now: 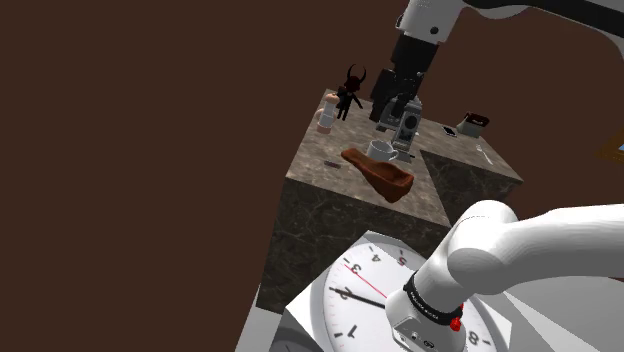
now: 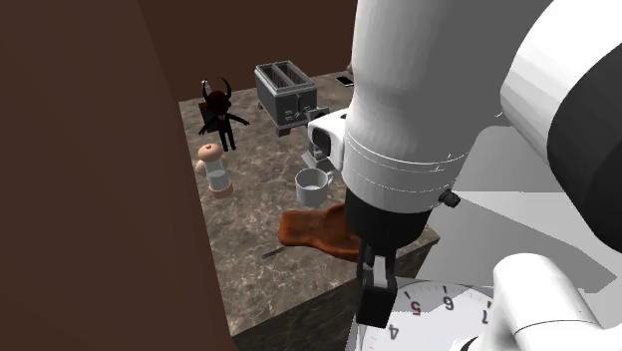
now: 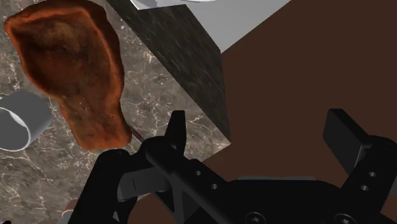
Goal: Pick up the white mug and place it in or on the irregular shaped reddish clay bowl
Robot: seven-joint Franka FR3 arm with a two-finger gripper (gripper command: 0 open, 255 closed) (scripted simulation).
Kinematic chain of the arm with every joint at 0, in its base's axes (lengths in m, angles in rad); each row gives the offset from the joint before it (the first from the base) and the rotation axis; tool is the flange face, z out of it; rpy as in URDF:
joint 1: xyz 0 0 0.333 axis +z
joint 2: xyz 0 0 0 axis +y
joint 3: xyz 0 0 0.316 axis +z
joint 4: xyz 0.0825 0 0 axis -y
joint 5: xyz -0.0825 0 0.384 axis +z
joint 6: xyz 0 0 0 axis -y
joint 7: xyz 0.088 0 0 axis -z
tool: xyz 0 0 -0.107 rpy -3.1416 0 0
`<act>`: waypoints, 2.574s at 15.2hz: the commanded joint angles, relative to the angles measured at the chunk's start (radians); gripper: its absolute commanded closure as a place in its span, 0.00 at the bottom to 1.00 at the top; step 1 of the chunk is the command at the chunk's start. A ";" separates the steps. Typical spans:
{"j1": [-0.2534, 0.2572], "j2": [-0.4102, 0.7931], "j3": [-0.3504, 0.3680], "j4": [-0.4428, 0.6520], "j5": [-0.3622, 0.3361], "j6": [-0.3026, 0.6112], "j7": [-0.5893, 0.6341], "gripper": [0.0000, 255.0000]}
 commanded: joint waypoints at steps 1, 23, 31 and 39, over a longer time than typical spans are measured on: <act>0.000 0.000 0.000 0.000 0.000 0.000 0.000 0.00; -0.121 0.395 -0.379 -0.070 -0.194 0.482 -0.380 0.00; -0.142 0.666 -0.505 0.048 -0.126 0.634 -0.552 0.00; -0.201 0.937 -0.554 0.203 0.023 0.725 -0.729 0.00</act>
